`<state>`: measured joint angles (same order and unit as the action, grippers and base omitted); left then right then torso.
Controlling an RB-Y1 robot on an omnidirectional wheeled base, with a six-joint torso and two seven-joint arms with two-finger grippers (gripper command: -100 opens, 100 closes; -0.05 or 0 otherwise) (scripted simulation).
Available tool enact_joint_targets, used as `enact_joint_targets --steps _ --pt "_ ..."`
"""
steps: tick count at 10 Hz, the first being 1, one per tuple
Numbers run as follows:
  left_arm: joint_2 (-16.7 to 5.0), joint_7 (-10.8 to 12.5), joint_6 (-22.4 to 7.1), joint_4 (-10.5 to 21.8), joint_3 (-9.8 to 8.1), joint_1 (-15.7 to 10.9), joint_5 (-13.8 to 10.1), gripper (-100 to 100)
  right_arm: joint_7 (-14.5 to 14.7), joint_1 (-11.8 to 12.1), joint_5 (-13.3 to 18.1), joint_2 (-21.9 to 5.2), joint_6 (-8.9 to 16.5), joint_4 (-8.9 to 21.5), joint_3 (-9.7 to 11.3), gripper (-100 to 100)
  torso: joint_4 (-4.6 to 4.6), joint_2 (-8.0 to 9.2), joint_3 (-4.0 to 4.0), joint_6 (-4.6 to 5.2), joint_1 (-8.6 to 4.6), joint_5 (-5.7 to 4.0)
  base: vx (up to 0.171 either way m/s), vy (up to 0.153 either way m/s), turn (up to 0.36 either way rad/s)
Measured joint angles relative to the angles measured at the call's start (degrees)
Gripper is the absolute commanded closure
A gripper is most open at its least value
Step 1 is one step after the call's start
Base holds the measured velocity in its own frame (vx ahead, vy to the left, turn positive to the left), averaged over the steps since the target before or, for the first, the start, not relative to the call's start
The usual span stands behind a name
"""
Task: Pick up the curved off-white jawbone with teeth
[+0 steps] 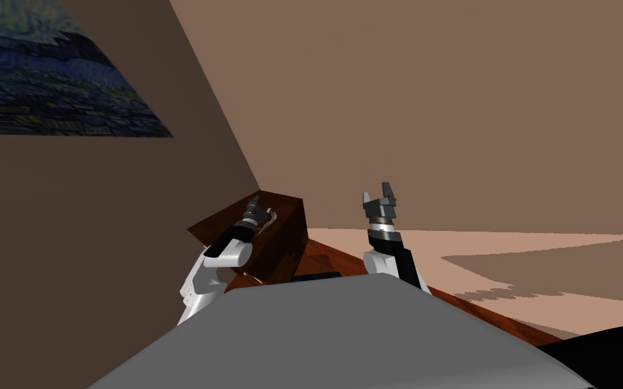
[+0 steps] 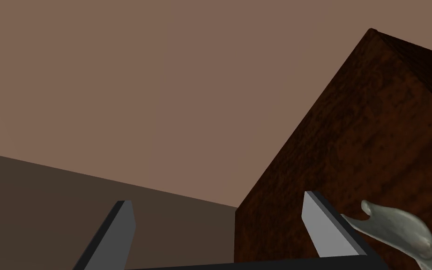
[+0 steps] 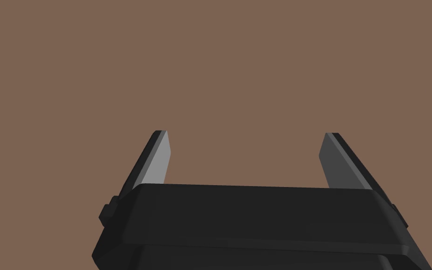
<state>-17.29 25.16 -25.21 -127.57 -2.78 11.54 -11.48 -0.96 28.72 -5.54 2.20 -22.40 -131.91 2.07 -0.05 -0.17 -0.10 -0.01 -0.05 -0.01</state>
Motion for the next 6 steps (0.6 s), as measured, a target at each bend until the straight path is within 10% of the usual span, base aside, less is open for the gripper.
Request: enact_joint_targets --steps 6 --pt "-1.6 4.6 -9.0 1.6 -0.21 -3.1 -2.2 -100 0.0 0.0 0.0 0.0 0.0 0.0 0.0 0 0.01 0.02 0.01 0.00 -0.02 -0.01 0.033 -0.019 0.037"
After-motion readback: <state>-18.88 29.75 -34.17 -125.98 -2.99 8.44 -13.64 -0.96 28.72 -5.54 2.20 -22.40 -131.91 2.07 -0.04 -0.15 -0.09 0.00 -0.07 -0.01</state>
